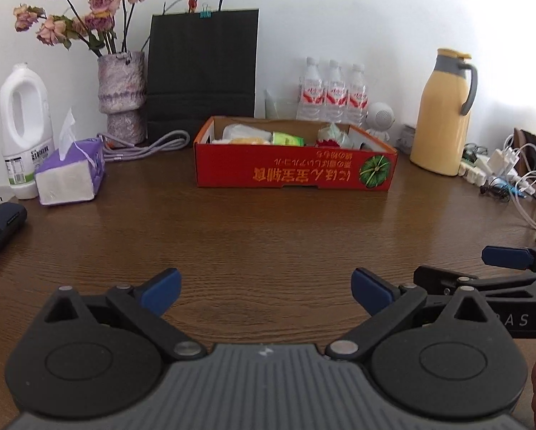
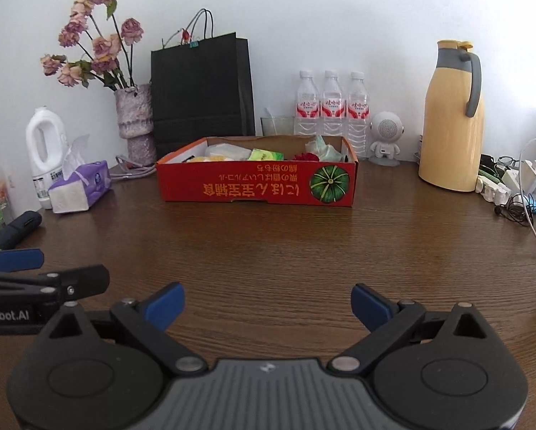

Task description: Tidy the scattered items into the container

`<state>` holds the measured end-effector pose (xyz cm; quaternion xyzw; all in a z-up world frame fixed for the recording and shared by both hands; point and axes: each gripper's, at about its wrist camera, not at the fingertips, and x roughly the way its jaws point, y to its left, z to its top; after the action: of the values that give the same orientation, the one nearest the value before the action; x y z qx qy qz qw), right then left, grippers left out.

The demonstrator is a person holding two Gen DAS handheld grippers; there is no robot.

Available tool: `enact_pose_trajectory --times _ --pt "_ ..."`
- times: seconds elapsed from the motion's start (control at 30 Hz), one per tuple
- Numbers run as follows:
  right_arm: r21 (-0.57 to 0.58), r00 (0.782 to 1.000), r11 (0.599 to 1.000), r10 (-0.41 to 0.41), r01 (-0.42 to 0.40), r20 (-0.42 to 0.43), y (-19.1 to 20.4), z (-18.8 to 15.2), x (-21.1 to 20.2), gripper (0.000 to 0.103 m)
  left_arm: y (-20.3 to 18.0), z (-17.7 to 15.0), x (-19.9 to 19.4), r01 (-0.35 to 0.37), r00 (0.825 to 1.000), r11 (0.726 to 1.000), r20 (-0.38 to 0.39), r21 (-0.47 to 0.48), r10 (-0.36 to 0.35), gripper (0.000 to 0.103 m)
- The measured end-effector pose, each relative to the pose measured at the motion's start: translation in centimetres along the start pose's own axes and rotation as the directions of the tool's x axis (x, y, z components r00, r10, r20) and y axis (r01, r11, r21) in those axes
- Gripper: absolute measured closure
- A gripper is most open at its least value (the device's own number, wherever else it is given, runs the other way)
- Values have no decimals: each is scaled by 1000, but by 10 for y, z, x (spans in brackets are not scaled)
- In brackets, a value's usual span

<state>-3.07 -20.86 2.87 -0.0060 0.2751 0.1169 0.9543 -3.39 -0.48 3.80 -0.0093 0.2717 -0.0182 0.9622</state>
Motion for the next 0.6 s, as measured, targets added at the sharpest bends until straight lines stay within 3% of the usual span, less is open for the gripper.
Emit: enact_pose_trajectory --times 0.17,0.37,0.6 --pt "10 996 1000 -28 29 -79 -5 3 42 3 7 2 43 -37 996 999 -85 -7 36 0" --pt "-5 994 999 -34 34 -102 -7 5 58 3 16 -1 66 -45 986 999 -160 -17 42 0" --pt "-16 988 998 -58 56 -144 -8 9 69 2 10 0 73 -61 987 998 -150 18 63 0"
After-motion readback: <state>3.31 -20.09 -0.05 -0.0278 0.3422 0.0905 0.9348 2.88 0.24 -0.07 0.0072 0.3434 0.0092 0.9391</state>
